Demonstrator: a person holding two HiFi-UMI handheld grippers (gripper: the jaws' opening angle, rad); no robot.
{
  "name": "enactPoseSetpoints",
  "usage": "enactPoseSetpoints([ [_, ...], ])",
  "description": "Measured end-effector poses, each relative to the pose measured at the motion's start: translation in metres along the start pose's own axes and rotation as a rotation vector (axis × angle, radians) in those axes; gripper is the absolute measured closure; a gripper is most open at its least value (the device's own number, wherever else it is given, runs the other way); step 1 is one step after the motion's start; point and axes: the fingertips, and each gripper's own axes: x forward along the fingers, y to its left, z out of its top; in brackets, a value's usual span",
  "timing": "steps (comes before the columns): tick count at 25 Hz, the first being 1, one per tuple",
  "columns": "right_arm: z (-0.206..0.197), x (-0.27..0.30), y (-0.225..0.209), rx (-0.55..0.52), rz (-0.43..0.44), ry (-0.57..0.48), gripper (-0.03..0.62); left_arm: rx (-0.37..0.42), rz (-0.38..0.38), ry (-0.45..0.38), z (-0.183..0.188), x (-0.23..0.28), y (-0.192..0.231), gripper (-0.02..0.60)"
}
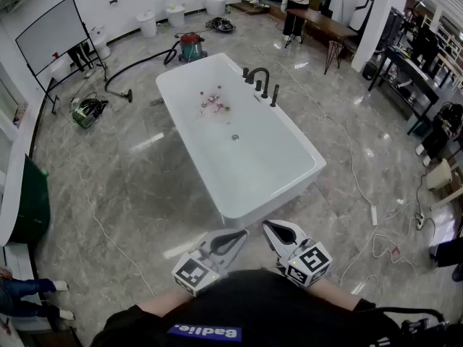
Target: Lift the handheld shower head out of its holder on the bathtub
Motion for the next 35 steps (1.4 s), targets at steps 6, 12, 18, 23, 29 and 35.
enactPoseSetpoints([
  [6,0.001,-0.008,-0.006,-0.004,-0.001,-0.006,0.594,0.016,0.007,0.002,0.0,0.006,-0.007,0.577],
  [12,0.003,-0.013,-0.014,0.002,0.008,-0.004,0.594,0.027,0.023,0.005,0.005,0.015,-0.01,0.577],
  [18,0.009,-0.027,-0.022,0.016,0.03,-0.024,0.594,0.024,0.05,0.008,0.012,0.025,-0.021,0.577],
  [23,0.0,-0.046,-0.035,0.021,0.039,-0.03,0.594,0.042,0.079,0.01,0.006,0.037,-0.036,0.577],
  [29,-0.008,-0.056,-0.064,0.053,0.045,-0.021,0.594,0.038,0.111,0.011,-0.004,0.061,-0.036,0.577],
  [35,-0.006,-0.03,-0.082,0.06,0.035,-0.01,0.594,0.065,0.099,0.018,0.015,0.066,-0.009,0.577],
])
